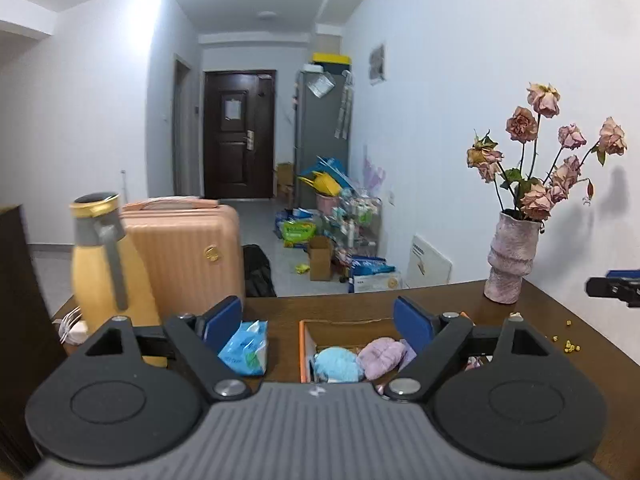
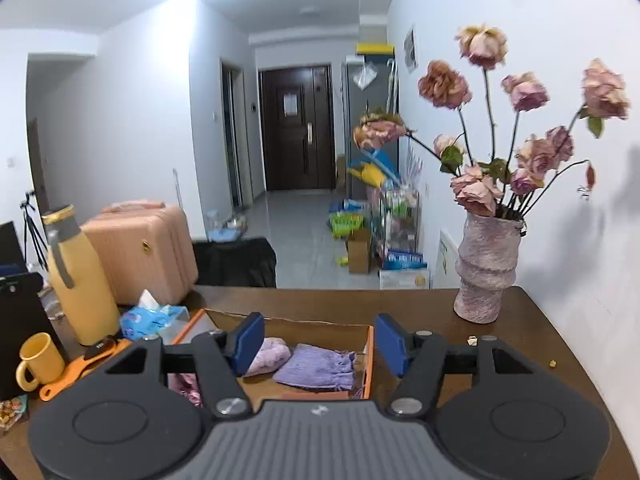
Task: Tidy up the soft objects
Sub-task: 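Withdraw both open grippers back above the sheep plush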
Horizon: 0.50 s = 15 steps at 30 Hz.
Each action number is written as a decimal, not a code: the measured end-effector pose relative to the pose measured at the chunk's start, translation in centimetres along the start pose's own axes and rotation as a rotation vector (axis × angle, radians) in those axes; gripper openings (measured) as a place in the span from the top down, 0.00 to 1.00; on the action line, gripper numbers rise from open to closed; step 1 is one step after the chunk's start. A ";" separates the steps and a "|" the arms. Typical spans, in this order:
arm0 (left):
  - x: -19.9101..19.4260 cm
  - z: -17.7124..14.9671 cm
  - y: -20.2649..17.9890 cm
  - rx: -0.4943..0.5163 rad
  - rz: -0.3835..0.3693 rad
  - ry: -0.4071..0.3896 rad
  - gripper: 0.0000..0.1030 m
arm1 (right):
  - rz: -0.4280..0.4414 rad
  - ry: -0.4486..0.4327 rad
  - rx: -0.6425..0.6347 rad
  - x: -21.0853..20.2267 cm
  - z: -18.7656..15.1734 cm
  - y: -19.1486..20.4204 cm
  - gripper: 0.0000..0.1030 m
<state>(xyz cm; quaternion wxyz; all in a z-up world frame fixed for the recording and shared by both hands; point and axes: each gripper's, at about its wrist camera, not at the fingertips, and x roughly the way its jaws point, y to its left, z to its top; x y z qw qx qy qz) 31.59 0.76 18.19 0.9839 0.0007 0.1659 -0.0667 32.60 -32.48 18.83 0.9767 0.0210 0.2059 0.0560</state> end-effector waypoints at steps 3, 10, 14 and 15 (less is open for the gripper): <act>-2.8 -3.9 -0.1 0.002 0.019 -0.045 0.14 | -0.015 -0.079 -0.018 -3.1 -3.3 1.1 0.36; -10.9 -14.1 -0.5 0.012 -0.019 -0.120 0.09 | 0.004 -0.184 -0.033 -10.3 -14.2 4.0 0.29; -14.1 -18.6 -0.2 -0.052 -0.032 -0.083 0.07 | 0.000 -0.200 -0.036 -13.5 -20.0 5.6 0.26; -14.4 -19.5 -0.2 -0.063 -0.041 -0.048 0.07 | -0.003 -0.210 -0.037 -14.2 -21.1 6.1 0.22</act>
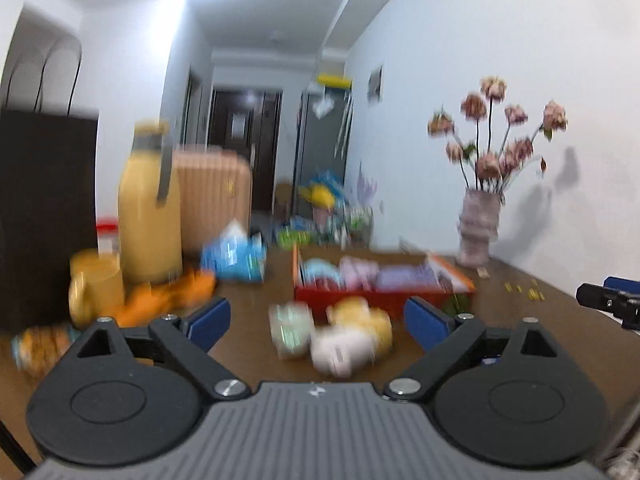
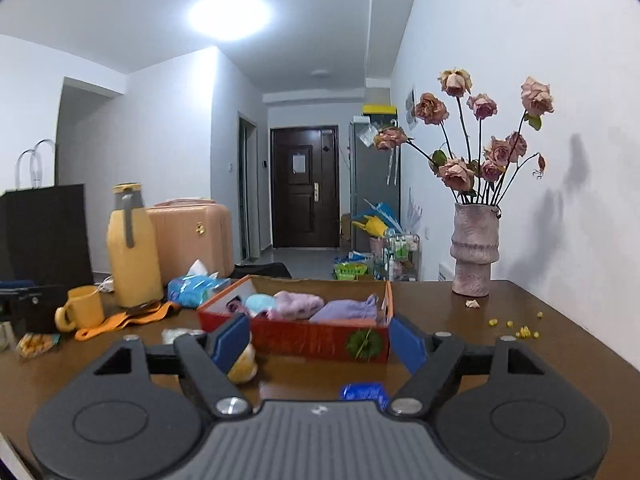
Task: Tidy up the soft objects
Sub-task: 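Withdraw both open grippers back above the sheep plush, then lower both grippers onto the white-and-yellow sheep plush and close on it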
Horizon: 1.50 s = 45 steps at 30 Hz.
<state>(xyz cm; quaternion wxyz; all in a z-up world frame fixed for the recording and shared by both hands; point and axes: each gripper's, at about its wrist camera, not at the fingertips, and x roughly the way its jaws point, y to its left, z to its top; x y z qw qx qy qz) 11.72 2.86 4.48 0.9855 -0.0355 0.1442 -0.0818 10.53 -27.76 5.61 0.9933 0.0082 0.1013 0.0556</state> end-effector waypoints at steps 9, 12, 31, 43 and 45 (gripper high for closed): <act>1.0 -2.3 0.2 0.028 -0.005 0.092 0.07 | 0.017 0.055 0.035 -2.1 -4.2 2.0 0.19; 2.7 -2.6 0.6 0.003 -0.009 0.130 0.07 | 0.031 0.067 0.032 -0.8 -4.3 2.4 0.20; 22.2 -2.0 5.4 -0.426 -0.186 0.459 0.22 | 0.211 0.319 0.145 22.9 -3.2 4.8 0.40; 23.0 -2.6 4.7 -0.425 -0.225 0.470 0.53 | 0.305 0.438 0.284 27.3 -4.7 4.7 0.62; 21.7 -2.9 4.1 -0.426 -0.266 0.492 0.53 | 0.310 0.455 0.280 25.2 -4.8 4.1 0.62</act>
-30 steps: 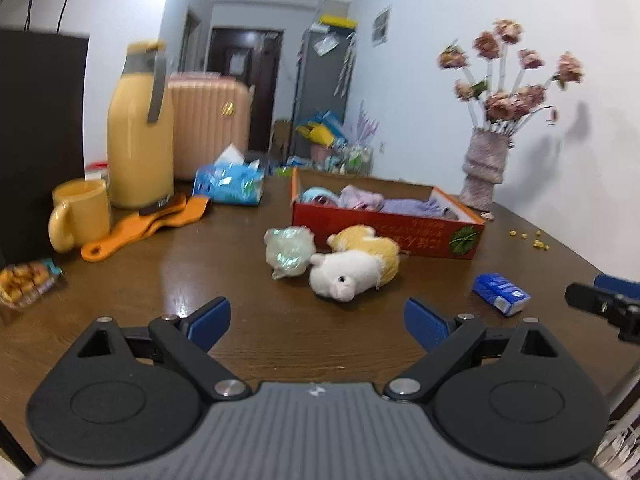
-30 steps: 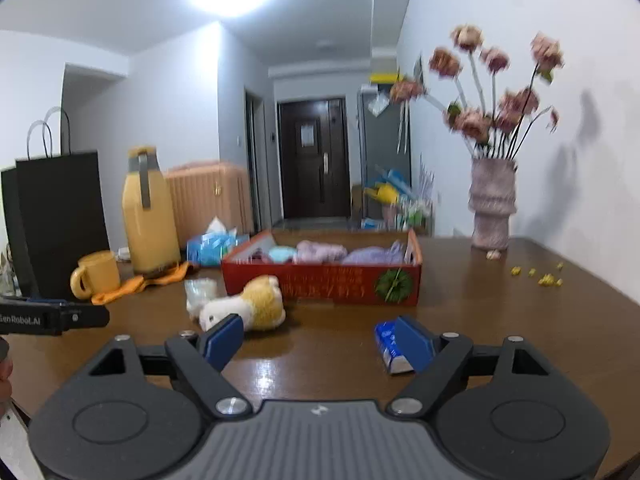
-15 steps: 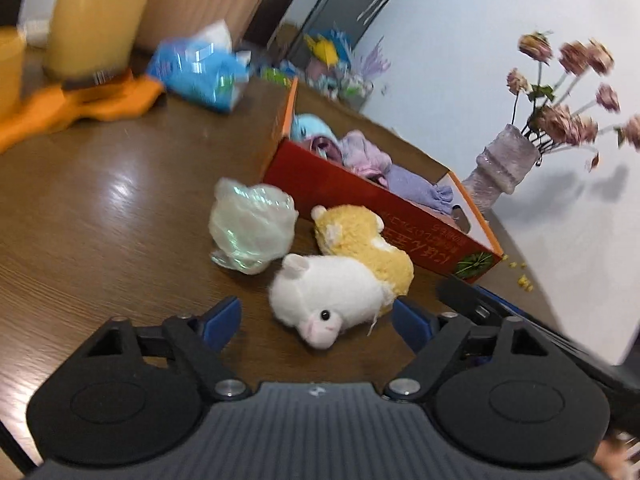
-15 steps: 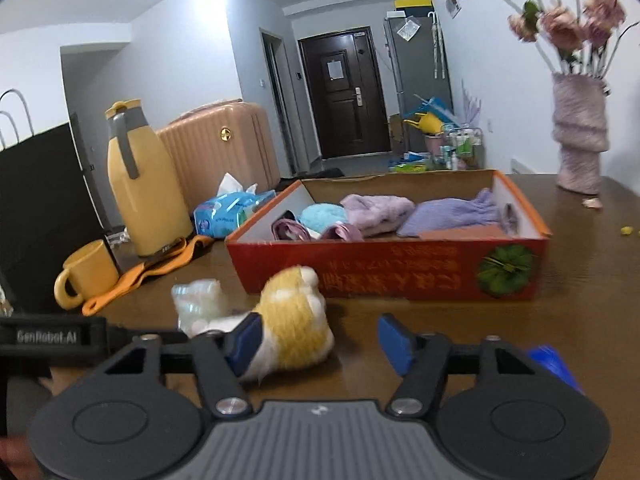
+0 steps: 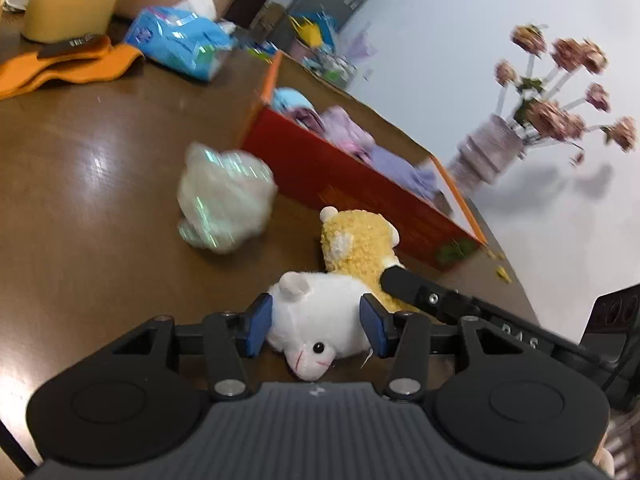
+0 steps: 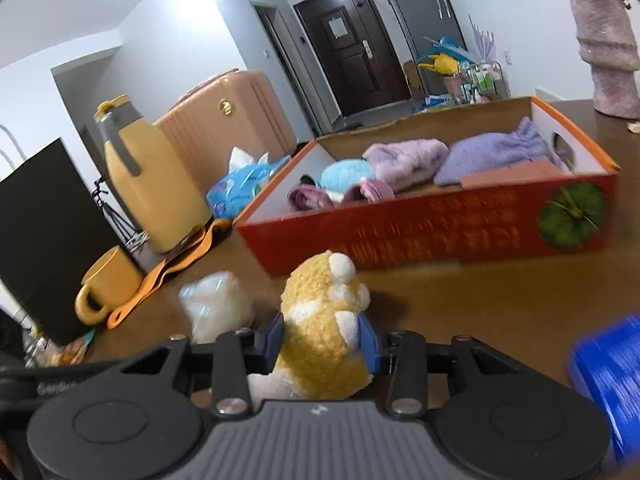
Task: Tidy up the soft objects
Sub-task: 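Lower both grippers onto the white-and-yellow sheep plush and close on it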
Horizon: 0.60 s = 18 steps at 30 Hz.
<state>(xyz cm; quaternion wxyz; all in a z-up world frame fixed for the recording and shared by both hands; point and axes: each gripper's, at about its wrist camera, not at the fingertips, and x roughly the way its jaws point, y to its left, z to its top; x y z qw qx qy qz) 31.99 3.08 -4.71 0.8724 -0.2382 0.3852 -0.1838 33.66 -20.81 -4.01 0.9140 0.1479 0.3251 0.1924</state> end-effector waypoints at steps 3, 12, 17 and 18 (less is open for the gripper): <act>-1.0 -2.3 -1.2 0.033 -0.040 0.033 0.53 | -0.011 0.012 0.033 -3.5 -1.8 -0.7 0.63; -3.1 -6.5 -4.3 0.120 -0.034 0.036 0.48 | -0.025 -0.029 0.114 -12.5 -8.2 -1.4 0.62; -3.2 -7.0 -4.2 0.079 -0.070 0.068 0.32 | -0.032 -0.076 0.145 -13.1 -9.1 -2.2 0.63; -3.3 -7.1 -4.2 0.072 -0.089 0.075 0.32 | -0.033 -0.081 0.143 -13.1 -9.1 -2.2 0.63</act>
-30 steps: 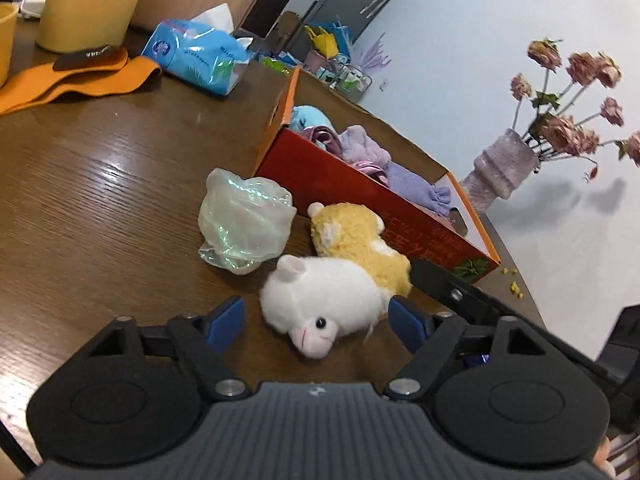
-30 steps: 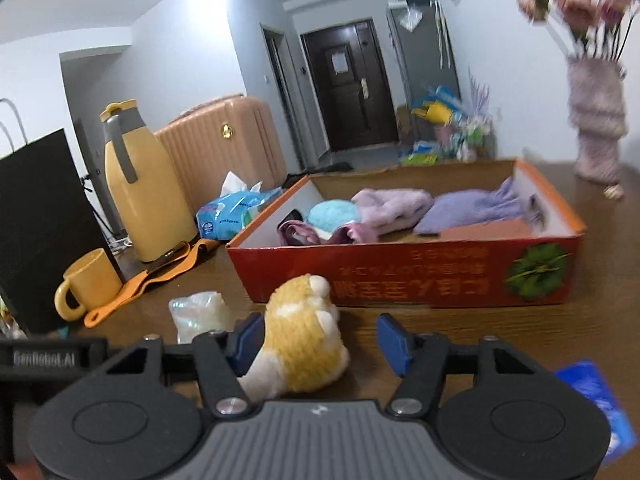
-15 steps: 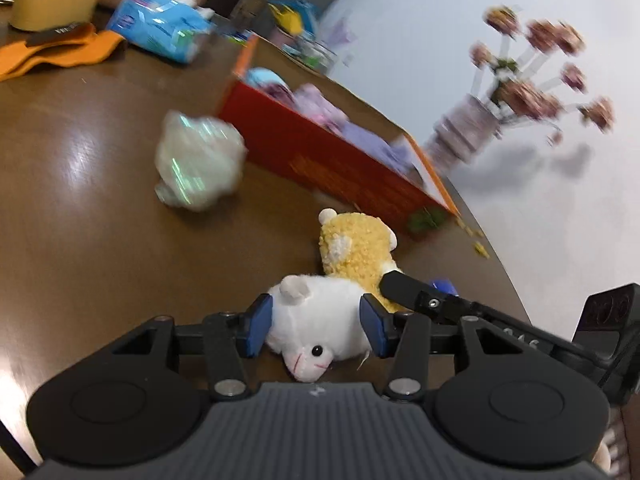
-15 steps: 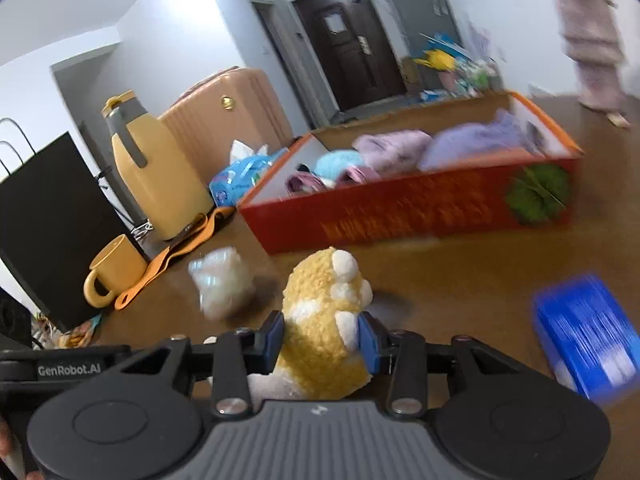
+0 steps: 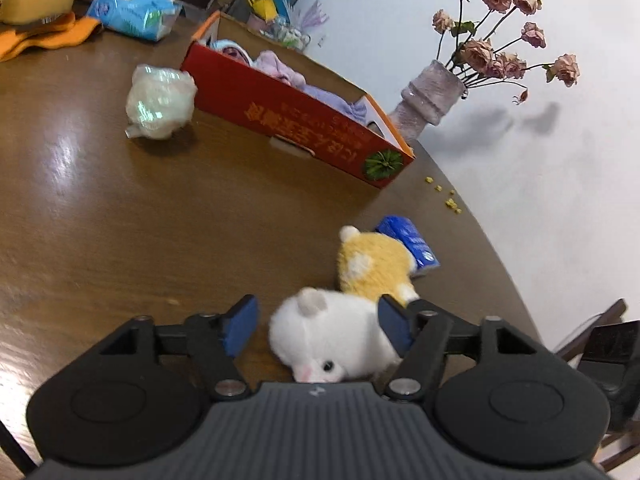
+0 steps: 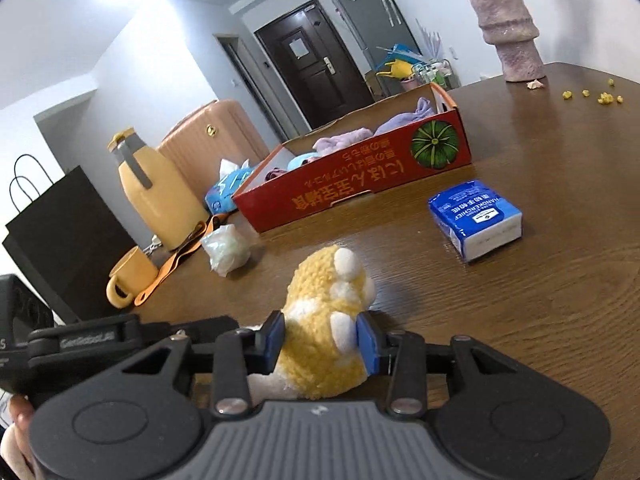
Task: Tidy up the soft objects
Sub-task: 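Lower both grippers onto the white-and-yellow sheep plush and close on it, then carry the sheep plush with both grippers into the box and open them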
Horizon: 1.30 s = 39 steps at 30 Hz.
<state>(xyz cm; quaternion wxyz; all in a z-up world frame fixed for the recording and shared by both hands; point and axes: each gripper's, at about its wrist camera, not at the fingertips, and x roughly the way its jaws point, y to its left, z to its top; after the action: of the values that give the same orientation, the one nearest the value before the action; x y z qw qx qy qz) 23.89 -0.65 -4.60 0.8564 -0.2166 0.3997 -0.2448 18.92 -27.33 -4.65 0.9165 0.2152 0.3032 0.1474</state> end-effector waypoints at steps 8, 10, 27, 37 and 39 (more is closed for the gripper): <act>1.1 -1.4 0.0 0.031 -0.005 0.009 0.46 | -0.004 -0.004 -0.023 0.5 -0.2 0.1 0.64; 1.0 -1.3 0.2 0.018 -0.017 0.000 0.48 | -0.007 -0.005 -0.028 0.5 -0.2 0.1 0.64; 8.8 18.4 -1.4 0.093 0.039 -0.223 0.51 | 0.062 -0.089 -0.178 11.1 18.9 0.3 0.66; 16.0 21.2 0.0 0.230 0.260 -0.108 0.57 | 0.030 0.182 -0.118 23.7 22.0 -4.3 0.70; 16.6 20.9 -0.1 0.264 0.268 -0.106 0.57 | -0.001 0.167 -0.158 23.6 21.4 -3.7 0.71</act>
<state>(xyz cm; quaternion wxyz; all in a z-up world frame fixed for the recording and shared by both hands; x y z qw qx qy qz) 49.67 -6.95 -1.88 0.9221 -0.0597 0.3438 -0.1670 50.96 -27.61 -2.55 0.9023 0.1291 0.3660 0.1877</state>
